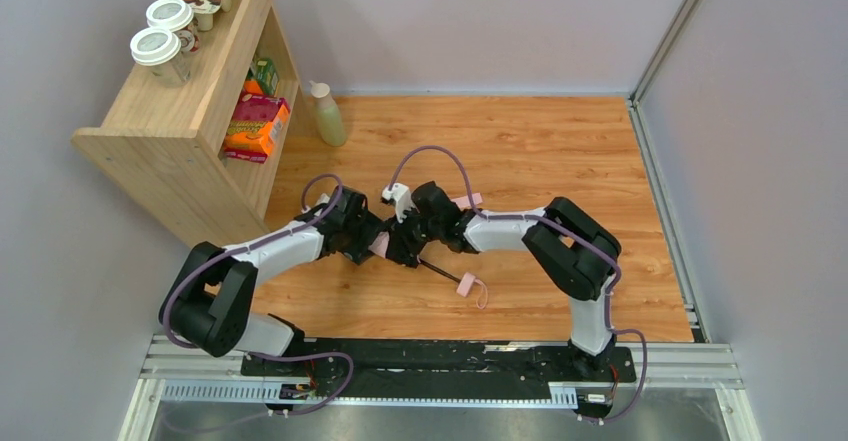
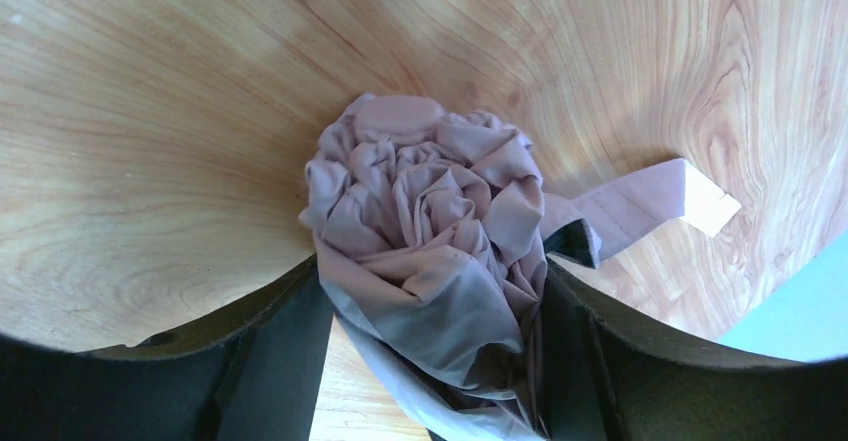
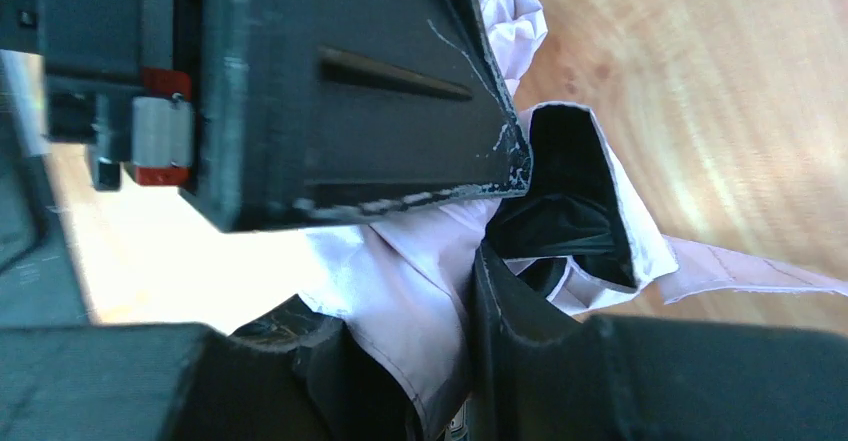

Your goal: Put away the umbrella

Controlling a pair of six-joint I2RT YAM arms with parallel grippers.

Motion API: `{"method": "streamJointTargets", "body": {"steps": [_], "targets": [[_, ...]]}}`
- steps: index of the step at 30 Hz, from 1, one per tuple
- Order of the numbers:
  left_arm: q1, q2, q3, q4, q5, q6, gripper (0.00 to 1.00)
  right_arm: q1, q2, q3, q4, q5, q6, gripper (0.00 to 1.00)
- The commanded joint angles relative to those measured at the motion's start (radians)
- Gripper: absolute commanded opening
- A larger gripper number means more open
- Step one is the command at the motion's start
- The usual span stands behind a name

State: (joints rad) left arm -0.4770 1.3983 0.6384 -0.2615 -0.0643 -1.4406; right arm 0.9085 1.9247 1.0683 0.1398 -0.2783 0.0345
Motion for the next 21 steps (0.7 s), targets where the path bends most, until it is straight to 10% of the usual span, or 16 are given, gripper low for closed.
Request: {"method": "streamJointTargets", "body": {"steps": [1,6,11,17,21], "targets": [[-0.002,0.054,-0.014,-0.082,-0.017,0.069,0.74,-0.095,0.131,-0.047,-0.149,-0.419,0.226,0.00],[-0.002,0.093,-0.036,-0.065,-0.028,0.057,0.72,-0.206,0.241,0.030,-0.109,-0.668,0.393,0.00],[-0.009,0.099,-0.075,0.013,-0.002,0.019,0.27,-0.235,0.273,0.064,-0.022,-0.746,0.528,0.00],[-0.014,0.065,-0.117,0.021,-0.015,-0.007,0.00,-0.232,0.231,0.108,-0.095,-0.659,0.515,0.01],[-0.015,0.048,-0.134,0.005,-0.025,-0.020,0.00,-0.224,0.088,0.107,-0.303,-0.491,0.378,0.50]]}}
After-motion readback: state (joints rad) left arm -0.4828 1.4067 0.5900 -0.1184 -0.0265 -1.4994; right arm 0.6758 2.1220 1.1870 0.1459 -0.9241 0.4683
